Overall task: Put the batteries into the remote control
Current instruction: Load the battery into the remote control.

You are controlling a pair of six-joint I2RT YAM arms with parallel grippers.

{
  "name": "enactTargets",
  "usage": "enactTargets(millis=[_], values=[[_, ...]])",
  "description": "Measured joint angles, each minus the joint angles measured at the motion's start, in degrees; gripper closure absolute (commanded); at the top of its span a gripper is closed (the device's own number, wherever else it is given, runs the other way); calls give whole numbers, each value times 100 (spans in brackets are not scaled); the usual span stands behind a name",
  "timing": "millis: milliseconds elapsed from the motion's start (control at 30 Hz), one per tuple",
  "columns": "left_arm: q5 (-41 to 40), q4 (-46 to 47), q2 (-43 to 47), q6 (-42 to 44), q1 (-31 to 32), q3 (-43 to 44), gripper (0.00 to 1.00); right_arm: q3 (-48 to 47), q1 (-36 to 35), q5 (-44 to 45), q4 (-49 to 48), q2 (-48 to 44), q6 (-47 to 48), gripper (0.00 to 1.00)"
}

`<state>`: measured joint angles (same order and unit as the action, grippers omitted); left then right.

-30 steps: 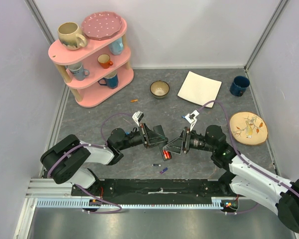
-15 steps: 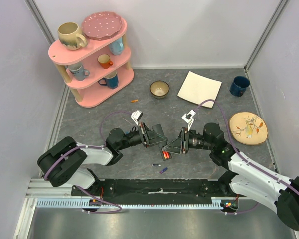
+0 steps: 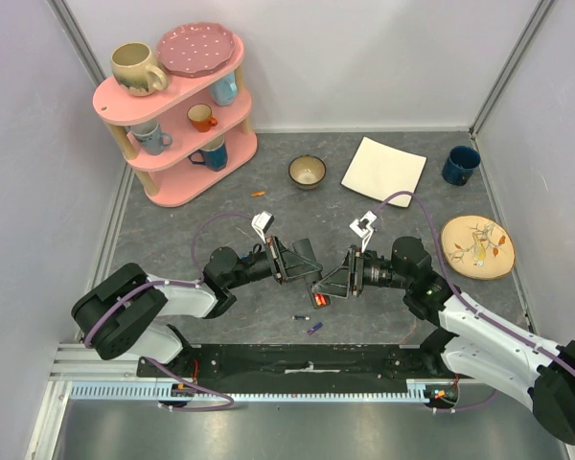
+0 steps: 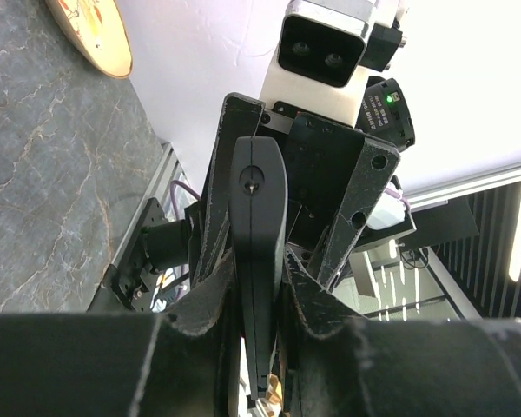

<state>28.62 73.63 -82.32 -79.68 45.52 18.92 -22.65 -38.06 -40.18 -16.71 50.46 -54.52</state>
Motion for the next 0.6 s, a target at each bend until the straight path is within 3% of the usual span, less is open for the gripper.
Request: enactTargets(millis=[467,600], values=[[-13,-37,0,31,-2,151,98,44,-7,-203,-164,9,-122,68],[-26,-94,0,55,-2,151,98,50,-7,-205,-216,55,-151,69]])
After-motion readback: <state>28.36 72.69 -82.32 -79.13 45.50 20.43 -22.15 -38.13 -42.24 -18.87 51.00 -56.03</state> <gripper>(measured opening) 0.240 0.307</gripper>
